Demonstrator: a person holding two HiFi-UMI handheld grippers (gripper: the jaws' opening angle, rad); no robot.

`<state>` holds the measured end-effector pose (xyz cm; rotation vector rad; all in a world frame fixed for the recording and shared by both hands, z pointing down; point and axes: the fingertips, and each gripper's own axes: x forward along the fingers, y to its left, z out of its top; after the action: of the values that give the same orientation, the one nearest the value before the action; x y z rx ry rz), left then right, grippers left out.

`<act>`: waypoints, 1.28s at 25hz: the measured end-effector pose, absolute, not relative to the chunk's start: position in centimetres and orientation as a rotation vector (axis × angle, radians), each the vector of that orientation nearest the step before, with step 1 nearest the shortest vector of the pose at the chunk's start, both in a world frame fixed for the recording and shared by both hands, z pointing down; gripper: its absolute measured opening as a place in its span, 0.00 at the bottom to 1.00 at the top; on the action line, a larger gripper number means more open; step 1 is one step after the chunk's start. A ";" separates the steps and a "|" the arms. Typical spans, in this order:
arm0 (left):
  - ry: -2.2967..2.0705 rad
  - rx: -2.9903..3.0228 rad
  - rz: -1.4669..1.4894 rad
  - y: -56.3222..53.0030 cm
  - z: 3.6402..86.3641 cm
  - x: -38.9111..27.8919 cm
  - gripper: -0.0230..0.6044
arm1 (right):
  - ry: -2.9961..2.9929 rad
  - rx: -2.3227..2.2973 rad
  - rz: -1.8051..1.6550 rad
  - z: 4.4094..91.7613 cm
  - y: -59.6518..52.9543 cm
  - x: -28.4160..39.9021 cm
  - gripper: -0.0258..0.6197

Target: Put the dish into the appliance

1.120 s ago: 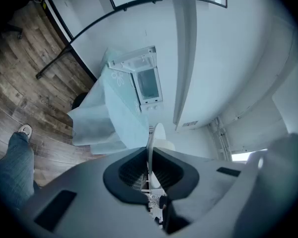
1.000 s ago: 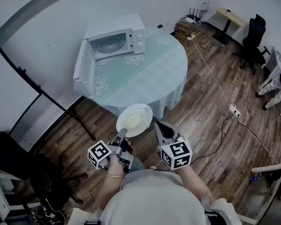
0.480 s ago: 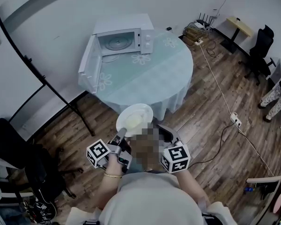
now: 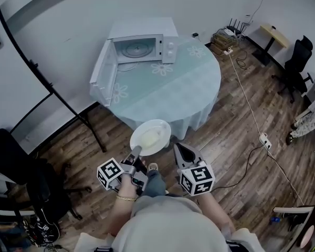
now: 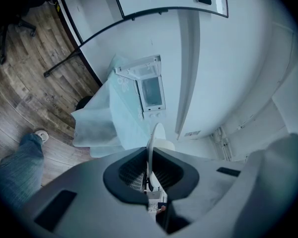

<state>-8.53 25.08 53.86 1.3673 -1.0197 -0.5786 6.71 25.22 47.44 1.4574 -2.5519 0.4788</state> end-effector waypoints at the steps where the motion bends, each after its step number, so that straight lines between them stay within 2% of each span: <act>1: -1.021 1.364 -0.581 24.7 53.9 -8.6 0.09 | -2.551 1.451 0.481 47.5 24.8 6.7 0.05; 10: -1.025 1.345 -0.594 18.9 54.7 -9.4 0.09 | -2.546 1.419 0.483 48.1 19.2 6.3 0.05; 32: -1.038 1.335 -0.616 -5.7 55.1 -11.5 0.09 | -2.531 1.440 0.439 46.5 -5.0 3.8 0.05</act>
<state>-11.52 -5.74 55.12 1.3345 -1.0383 -0.6164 3.84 -4.96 46.47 1.4402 -2.5314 0.4386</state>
